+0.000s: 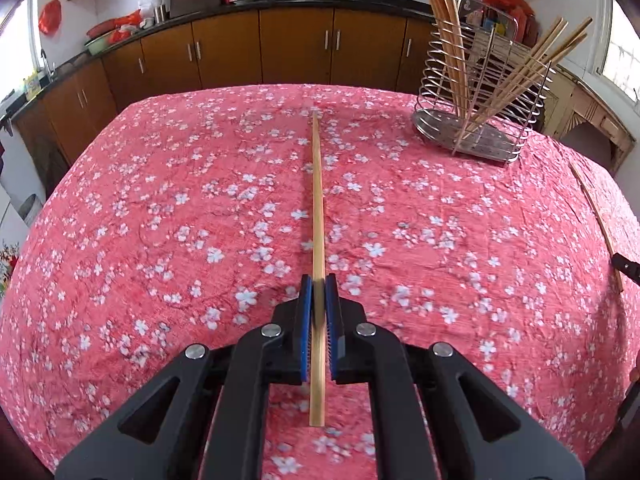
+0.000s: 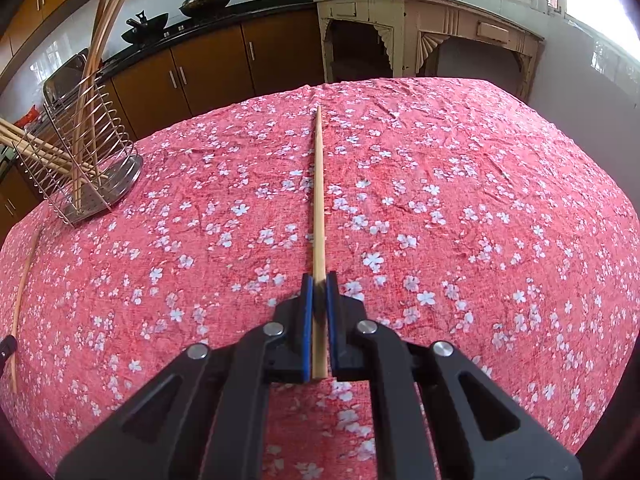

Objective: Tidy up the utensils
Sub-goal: 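Lift both held chopsticks upright and carry them over the wire holder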

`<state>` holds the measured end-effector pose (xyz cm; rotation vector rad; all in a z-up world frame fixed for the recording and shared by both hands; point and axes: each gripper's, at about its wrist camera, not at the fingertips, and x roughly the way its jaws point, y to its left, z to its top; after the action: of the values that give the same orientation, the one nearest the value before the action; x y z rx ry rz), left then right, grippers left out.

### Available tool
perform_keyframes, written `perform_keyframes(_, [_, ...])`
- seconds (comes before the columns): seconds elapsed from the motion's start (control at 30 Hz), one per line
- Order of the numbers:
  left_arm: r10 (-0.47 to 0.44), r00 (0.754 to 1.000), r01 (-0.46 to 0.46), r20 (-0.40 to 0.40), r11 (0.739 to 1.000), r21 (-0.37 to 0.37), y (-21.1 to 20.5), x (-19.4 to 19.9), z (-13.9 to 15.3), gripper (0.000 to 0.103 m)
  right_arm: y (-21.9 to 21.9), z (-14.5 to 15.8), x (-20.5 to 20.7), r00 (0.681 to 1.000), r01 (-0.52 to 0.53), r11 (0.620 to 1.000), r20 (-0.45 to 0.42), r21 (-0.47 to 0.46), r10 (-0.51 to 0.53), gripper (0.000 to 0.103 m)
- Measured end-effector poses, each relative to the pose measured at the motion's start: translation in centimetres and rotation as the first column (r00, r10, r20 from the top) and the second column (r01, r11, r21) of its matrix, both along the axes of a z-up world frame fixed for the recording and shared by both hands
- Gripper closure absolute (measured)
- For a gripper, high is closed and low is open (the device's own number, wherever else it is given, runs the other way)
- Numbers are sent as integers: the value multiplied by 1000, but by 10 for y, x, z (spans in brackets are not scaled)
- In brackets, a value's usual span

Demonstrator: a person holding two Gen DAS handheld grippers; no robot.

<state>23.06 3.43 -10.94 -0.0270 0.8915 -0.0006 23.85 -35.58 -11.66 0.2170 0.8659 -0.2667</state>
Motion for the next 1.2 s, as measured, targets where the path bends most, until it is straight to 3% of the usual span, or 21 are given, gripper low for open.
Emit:
perform_keyframes(0.13, [-10,1000,9,-5,997,-78,6,-1,1,92,-1,0,0,1000,-1,1000,1,5,1,95])
perform_keyframes(0.2, [-12,1000,12,-2,995,-99,9,-3,3,71,-1,0,0,1000,-1,1000,1,5,1,95])
perform_keyframes(0.27, [-7,1000,8,12,997,-79,8,-5,4,59,0,0,0,1000,-1,1000,1,4,1,95])
perform_keyframes(0.43, [0,1000,1,6,999,-42,5,-4,1,61,-1,0,0,1000,-1,1000,0,3,1,95])
perform_keyframes(0.53, [11,1000,-11,4,1000,-19,2,-7,1,69,3,0,-2,1000,-7,1000,-6,-14,7,95])
perform_keyframes(0.7, [34,999,-34,1,999,4,0,-10,0,96,6,0,-4,1000,-9,1000,-7,-21,9,95])
perform_keyframes(0.97, [6,1000,-6,6,1000,-14,7,-14,3,97,3,5,-10,1000,-10,1000,24,-24,11,95])
perform_keyframes(1.2, [-11,995,11,100,1000,1,19,-27,37,97,16,34,-22,991,-37,995,127,-91,49,96])
